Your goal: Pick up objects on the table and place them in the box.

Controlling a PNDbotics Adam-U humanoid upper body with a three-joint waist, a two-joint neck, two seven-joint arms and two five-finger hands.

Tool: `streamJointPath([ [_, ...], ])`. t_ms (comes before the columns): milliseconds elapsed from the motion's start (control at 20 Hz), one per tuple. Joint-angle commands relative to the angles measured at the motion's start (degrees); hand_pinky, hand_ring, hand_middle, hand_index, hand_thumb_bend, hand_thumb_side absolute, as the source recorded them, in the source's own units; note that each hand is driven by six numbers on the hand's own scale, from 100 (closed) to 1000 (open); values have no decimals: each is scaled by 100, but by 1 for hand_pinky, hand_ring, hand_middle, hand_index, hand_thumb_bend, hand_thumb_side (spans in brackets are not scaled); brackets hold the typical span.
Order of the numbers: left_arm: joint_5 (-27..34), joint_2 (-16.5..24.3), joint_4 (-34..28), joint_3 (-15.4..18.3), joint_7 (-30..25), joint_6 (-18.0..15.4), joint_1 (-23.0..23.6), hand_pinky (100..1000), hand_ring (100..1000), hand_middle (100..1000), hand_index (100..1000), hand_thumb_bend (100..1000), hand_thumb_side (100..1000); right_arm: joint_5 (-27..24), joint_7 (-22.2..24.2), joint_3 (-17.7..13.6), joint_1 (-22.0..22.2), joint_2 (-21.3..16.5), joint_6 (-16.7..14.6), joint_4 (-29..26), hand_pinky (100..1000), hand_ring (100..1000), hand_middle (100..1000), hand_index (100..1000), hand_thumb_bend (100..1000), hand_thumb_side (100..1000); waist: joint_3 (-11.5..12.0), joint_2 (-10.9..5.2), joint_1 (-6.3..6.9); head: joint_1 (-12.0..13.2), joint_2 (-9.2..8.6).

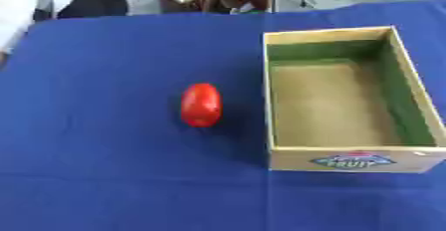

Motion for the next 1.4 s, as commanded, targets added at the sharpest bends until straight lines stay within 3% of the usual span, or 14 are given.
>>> streamJointPath([
  [50,-31,91,-100,76,2,0,6,361,480,572,819,372,847,-24,-16,-55,-44,-140,-4,-112,893,910,575,716,100,771,10,-118,-19,14,-48],
  [400,-59,122,-100,66,-31,-25,54,359,479,567,819,389,855,-23,-9,-54,-36,-155,0,-112,893,910,575,717,100,773,7,-114,-13,4,-9],
  [600,-142,279,-100,82,-59,-69,141,363,486,579,828,443,897,-21,-2,-47,-37,-170,-2,-112,893,910,575,717,100,773,10,-118,0,-15,1],
  [900,-646,1058,-100,41,-94,-82,311,352,487,593,855,577,961,-27,11,-36,-9,-174,10,-112,894,911,575,716,100,770,25,-151,25,-51,23],
  [1200,-1471,1822,-100,-139,-223,440,326,356,496,619,859,730,996,-40,43,-18,21,-154,22,-112,896,912,574,716,100,768,29,-191,49,-64,40],
  [1400,-2054,2262,-100,-342,-531,720,258,374,513,644,880,775,990,-51,68,-2,35,-144,32,-112,897,913,574,716,100,766,18,-209,71,-61,48],
])
